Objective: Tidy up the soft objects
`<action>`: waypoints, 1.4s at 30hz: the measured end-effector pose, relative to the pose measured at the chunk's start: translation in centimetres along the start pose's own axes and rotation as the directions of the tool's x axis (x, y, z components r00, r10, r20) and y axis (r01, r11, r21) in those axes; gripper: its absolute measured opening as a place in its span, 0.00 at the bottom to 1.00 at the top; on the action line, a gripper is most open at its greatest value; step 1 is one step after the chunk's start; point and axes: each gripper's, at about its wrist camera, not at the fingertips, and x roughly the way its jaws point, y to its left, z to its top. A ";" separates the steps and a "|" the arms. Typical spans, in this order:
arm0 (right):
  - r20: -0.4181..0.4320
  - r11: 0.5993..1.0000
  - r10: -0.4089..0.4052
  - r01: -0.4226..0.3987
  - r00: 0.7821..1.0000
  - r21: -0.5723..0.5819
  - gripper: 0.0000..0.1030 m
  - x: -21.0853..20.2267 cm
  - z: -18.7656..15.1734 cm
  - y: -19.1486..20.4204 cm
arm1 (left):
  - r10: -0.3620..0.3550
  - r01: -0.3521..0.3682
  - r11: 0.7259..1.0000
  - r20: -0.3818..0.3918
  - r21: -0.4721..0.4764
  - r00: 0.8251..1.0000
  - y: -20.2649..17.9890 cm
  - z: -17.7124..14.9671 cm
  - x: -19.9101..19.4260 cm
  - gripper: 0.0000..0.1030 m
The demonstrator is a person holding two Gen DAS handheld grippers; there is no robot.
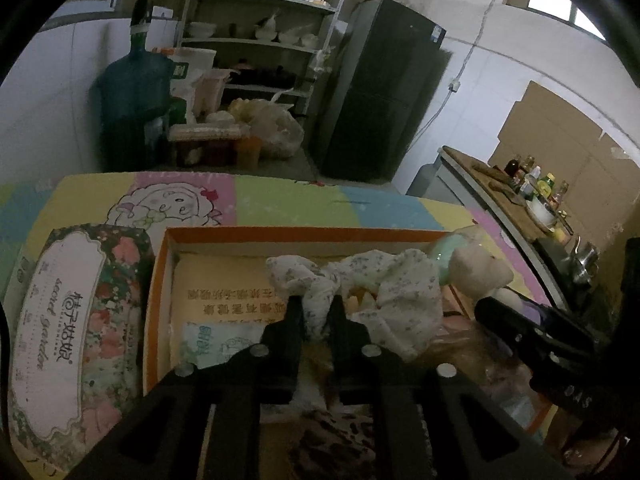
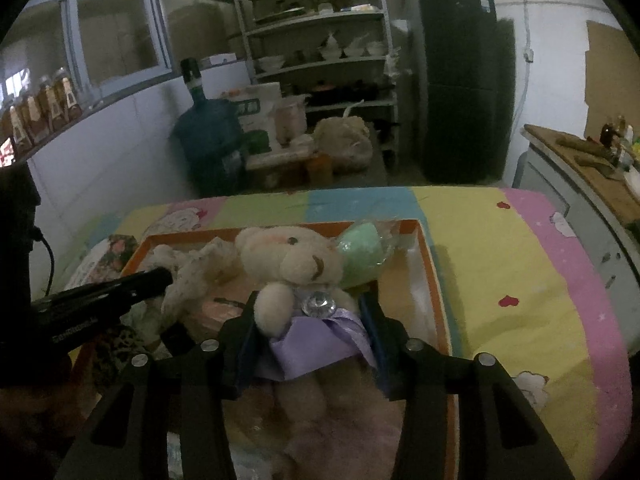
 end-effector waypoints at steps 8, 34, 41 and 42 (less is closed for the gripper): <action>0.019 0.999 0.036 -0.037 0.999 0.024 0.57 -0.3 -0.4 -0.3 | -0.034 0.035 0.999 0.025 -0.025 0.999 0.4 0.1 -0.7 0.47; 0.255 0.998 -0.065 0.069 0.965 -0.005 0.70 -8.1 -2.8 5.9 | 0.186 -0.207 0.977 0.253 0.058 0.949 -0.3 -3.5 -12.9 0.60; 0.335 0.983 -0.165 0.182 0.928 -0.018 0.73 -11.8 -4.8 11.3 | 0.276 -0.328 0.941 0.376 0.080 0.885 0.3 -6.8 -18.3 0.60; 0.360 0.979 -0.186 0.204 0.914 -0.012 0.75 -12.6 -5.3 12.2 | 0.276 -0.330 0.940 0.382 0.082 0.882 0.6 -7.0 -18.8 0.60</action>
